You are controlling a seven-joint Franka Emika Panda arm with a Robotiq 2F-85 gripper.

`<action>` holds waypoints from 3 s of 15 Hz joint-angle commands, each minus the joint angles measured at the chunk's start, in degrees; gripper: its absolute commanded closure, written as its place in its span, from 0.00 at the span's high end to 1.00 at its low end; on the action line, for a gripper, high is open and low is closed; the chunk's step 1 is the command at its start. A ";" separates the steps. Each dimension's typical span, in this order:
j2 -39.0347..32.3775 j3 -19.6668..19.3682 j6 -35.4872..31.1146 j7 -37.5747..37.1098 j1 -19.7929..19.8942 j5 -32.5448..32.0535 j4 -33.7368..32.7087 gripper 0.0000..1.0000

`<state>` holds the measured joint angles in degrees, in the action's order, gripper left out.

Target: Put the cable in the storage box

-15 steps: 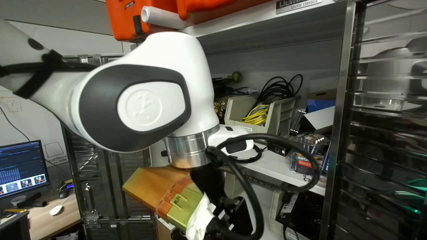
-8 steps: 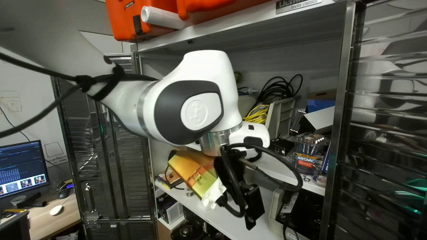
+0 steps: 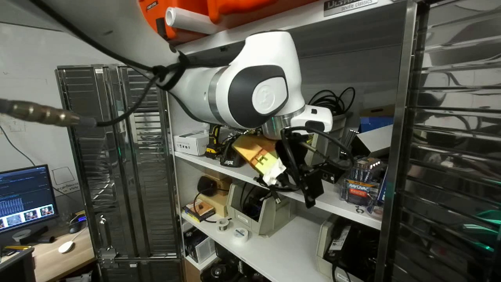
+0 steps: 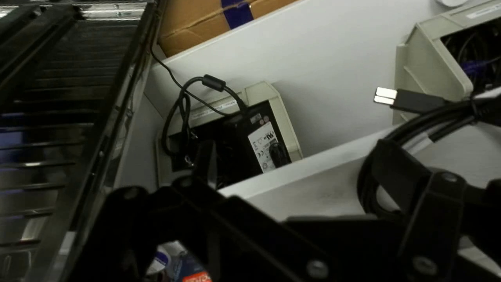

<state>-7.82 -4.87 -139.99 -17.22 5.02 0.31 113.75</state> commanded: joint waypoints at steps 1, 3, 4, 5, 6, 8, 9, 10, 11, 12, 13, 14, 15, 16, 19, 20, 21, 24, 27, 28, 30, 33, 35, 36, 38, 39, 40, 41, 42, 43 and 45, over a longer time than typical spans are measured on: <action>-5.24 0.53 2.63 -1.05 -1.12 2.65 -8.85 1.00; -7.78 0.95 3.69 -1.36 -1.77 3.23 -12.24 1.00; -9.08 1.08 4.00 -1.85 -2.21 3.10 -13.79 1.00; -10.15 1.23 4.63 -1.90 -2.51 3.27 -15.20 1.00; -11.13 1.28 5.35 -2.18 -2.81 3.27 -16.42 1.00; -12.65 1.26 6.79 -2.28 -3.14 3.54 -18.26 1.00; -13.28 1.10 7.51 -2.48 -3.27 3.46 -18.99 1.00; -13.76 1.05 8.07 -2.39 -3.28 3.48 -19.56 1.00; -14.26 0.76 8.81 -2.89 -3.49 2.82 -20.14 1.00; -14.65 0.96 9.92 -2.19 -3.32 3.15 -20.62 1.00; -14.76 1.49 11.45 -0.89 -2.97 4.09 -20.94 0.75; -14.76 1.73 12.82 -0.20 -2.87 4.42 -21.09 0.73; -14.49 1.80 13.77 -0.11 -2.98 4.50 -20.88 0.66; -14.35 1.75 14.64 -0.41 -3.15 4.39 -20.84 0.56; -14.09 1.35 16.86 -2.07 -4.03 2.85 -21.11 0.34; -14.01 1.14 17.50 -2.83 -4.40 2.28 -21.22 0.27; -13.91 0.84 17.54 -3.66 -4.86 1.36 -21.13 0.18; -13.41 0.30 16.83 -5.04 -6.07 -1.85 -20.42 0.09; -11.32 -0.29 12.22 -6.71 -7.55 -6.76 -17.16 0.07; -9.94 -0.44 9.45 -7.26 -8.01 -8.41 -15.07 0.08; -6.53 -1.28 2.94 -9.86 -9.36 -13.52 -9.76 0.07; -1.87 -2.58 -5.44 -16.17 -10.96 -21.04 -3.18 0.07; 0.85 -3.30 -9.53 -21.68 -11.59 -26.86 -0.68 0.06; 2.09 -3.48 -10.87 -24.64 -11.58 -29.83 -0.10 0.06; 4.07 -3.42 -12.94 -30.93 -11.03 -35.55 0.15 0.06; 4.83 -3.26 -14.00 -34.25 -10.56 -38.50 0.03 0.06; 5.56 -4.06 -15.14 -37.51 -11.12 -41.07 -0.08 0.06; 6.29 -4.11 -16.08 -41.06 -10.97 -44.04 -0.30 0.06; 6.80 -4.21 -16.74 -44.64 -10.83 -47.08 -0.66 0.06; 6.83 -4.30 -17.17 -48.08 -10.73 -50.38 -1.47 0.06; 5.94 -4.22 -18.33 -53.93 -10.58 -56.02 -3.35 0.06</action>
<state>-2.04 -8.61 -155.70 -63.41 -5.44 -48.80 112.05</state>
